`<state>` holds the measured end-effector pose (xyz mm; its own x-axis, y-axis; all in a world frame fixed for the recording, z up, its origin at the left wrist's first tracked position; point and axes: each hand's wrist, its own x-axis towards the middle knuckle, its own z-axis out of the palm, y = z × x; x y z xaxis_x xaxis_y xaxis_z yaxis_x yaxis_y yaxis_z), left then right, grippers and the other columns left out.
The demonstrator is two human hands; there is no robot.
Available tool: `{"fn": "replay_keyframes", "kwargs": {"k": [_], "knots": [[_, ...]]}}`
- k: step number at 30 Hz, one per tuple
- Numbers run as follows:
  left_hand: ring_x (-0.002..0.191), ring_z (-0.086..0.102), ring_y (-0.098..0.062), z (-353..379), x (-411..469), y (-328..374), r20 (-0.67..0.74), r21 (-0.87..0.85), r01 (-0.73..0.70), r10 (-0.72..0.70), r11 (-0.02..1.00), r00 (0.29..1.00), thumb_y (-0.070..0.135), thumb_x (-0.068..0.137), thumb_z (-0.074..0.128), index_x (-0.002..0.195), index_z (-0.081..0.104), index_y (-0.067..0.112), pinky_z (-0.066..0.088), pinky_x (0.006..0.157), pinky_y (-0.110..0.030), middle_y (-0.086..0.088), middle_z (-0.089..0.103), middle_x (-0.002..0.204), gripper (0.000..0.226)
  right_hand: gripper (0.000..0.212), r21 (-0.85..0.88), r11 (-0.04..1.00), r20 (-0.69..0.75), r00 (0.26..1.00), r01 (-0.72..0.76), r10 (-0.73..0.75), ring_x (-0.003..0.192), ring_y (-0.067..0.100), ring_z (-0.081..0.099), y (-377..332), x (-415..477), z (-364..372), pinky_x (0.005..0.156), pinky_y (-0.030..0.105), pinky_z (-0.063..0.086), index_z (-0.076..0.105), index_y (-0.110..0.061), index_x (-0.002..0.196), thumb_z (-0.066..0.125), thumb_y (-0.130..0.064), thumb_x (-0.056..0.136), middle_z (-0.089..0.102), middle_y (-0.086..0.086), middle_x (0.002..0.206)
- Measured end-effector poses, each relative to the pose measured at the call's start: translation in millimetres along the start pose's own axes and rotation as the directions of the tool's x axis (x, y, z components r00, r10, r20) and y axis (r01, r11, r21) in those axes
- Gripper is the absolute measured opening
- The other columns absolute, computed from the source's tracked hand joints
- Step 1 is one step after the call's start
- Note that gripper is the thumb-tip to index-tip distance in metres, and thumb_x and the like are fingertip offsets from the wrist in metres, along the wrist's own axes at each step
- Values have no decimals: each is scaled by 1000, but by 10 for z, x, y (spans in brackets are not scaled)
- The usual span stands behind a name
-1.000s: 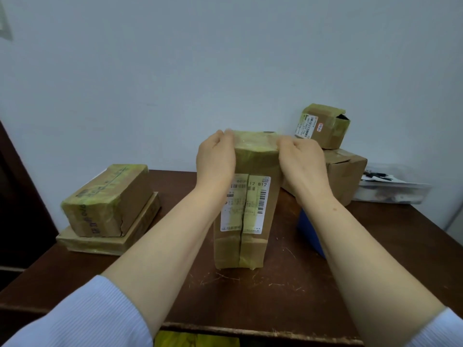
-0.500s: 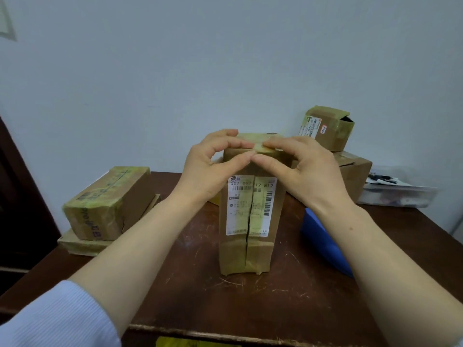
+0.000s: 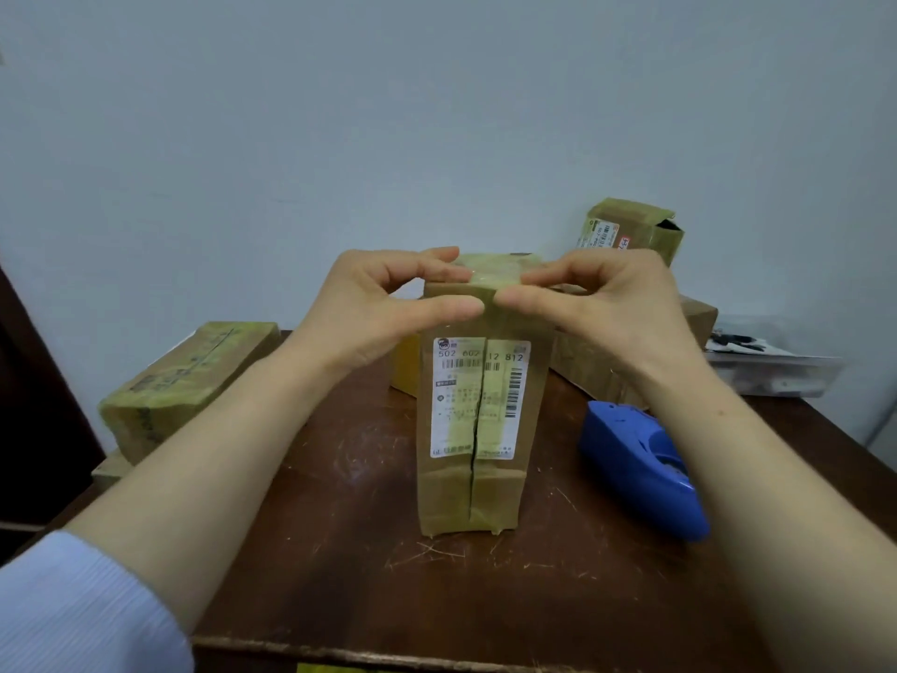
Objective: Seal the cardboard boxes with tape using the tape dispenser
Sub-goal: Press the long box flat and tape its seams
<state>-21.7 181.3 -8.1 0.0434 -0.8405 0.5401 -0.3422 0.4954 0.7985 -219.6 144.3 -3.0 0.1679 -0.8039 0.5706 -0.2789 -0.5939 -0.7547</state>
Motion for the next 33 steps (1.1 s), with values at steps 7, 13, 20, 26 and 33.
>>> {"fn": "replay_keyframes", "kwargs": {"k": [7, 13, 20, 26, 33], "knots": [[112, 61, -4, -14, 6, -12, -39, -68, 26, -29, 997, 999, 7, 79, 73, 93, 74, 14, 47, 102, -30, -1, 71, 107, 15, 21, 337, 939, 81, 996, -69, 44, 91, 6, 68, 176, -73, -102, 85, 29, 56, 71, -17, 99, 66, -2, 84, 74, -12, 89], [103, 66, -6, 3, -137, -31, -355, -136, 49, -95, 990, 930, 12, 79, 76, 88, 75, 20, 53, 94, -36, 6, 73, 98, 12, 115, -51, 881, 467, 768, -471, 438, 126, 10, 45, 654, -551, 44, 100, 30, 42, 25, -35, 148, 86, -49, 52, 43, -8, 141], [82, 70, -17, -274, -252, -255, -595, -117, 229, -253, 966, 763, 23, 86, 71, 82, 73, 23, 58, 80, -45, 1, 73, 82, 4, 33, 90, 811, 292, 794, -577, 533, 83, 11, 66, 837, -646, 74, 61, 17, 52, 70, -14, 109, 75, -8, 78, 71, 1, 96], [103, 60, -29, -496, -417, -650, -323, 687, 557, -489, 467, 810, 37, 91, 55, 114, 59, 14, 50, 86, -37, -7, 61, 121, 33, 14, -127, 846, 241, 811, -518, 533, 78, 3, 59, 892, -544, 0, 58, 13, 43, 73, -17, 98, 64, -11, 88, 68, -5, 89], [148, -4, -32, -68, -594, -625, 159, 932, 145, -732, 333, 662, 42, 84, 61, 153, 14, 24, 5, 117, -50, -12, 10, 160, 85, 36, -131, 809, 129, 799, -573, 587, 109, 19, 58, 1093, -638, 116, 97, 36, 48, 61, -15, 123, 66, -20, 88, 62, 4, 122]]}}
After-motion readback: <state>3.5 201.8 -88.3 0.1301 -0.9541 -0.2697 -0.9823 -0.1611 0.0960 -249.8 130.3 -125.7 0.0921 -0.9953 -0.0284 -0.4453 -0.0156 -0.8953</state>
